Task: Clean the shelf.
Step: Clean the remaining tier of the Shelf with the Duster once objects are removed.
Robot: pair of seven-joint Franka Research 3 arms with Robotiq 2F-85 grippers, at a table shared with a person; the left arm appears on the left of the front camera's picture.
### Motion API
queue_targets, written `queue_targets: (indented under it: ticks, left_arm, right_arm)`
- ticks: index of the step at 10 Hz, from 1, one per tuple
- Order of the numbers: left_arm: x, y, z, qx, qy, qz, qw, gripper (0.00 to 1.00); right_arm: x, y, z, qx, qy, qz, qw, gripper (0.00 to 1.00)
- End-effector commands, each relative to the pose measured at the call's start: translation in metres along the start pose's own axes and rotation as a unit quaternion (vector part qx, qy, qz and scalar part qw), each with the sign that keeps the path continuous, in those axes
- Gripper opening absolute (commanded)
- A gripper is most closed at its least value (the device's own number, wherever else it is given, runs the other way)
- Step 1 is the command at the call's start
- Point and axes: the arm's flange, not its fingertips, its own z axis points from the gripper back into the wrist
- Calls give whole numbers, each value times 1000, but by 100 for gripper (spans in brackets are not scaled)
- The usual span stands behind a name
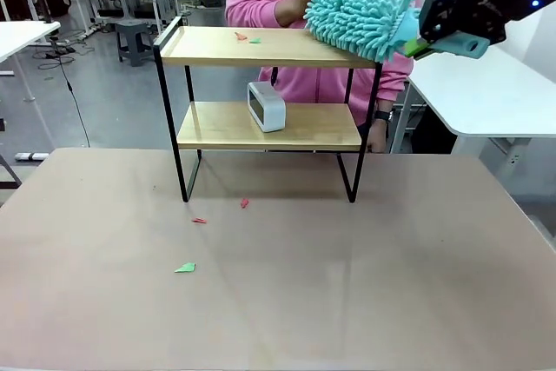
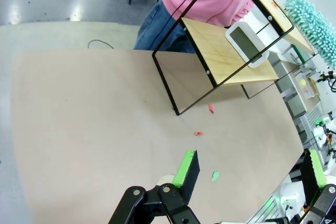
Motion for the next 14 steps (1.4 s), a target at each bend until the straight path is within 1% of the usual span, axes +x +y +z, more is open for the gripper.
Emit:
queue_targets:
  ticks: [1,3,5,9,12,13,14]
  left_arm:
    - [0,-1,-2,-8,-8,-12,1000,100]
    - [0,-1,-2,-8,-8,-12,1000,100]
    - [0,-1,-2,-8,-8,-12,1000,100]
    - [0,-1,-2,-8,-8,-12,1000,100]
    - [0,-1,-2,-8,-8,-12,1000,100]
    - [0,-1,-2,-8,-8,-12,1000,100]
    - [0,-1,-2,-8,-8,-12,1000,100]
  right_arm:
    - [3,12,-5,3,0,-1,1000,12]
    - [4,13,-12,1,11,3,1000,12]
    - [10,22,-19,4,18,15,1000,12]
    - [24,62,-46,6,43,57,997,12]
    - [25,97,-71,9,69,99,993,12]
    - [26,103,-73,15,73,110,991,12]
    - [27,105,-71,31,94,123,987,12]
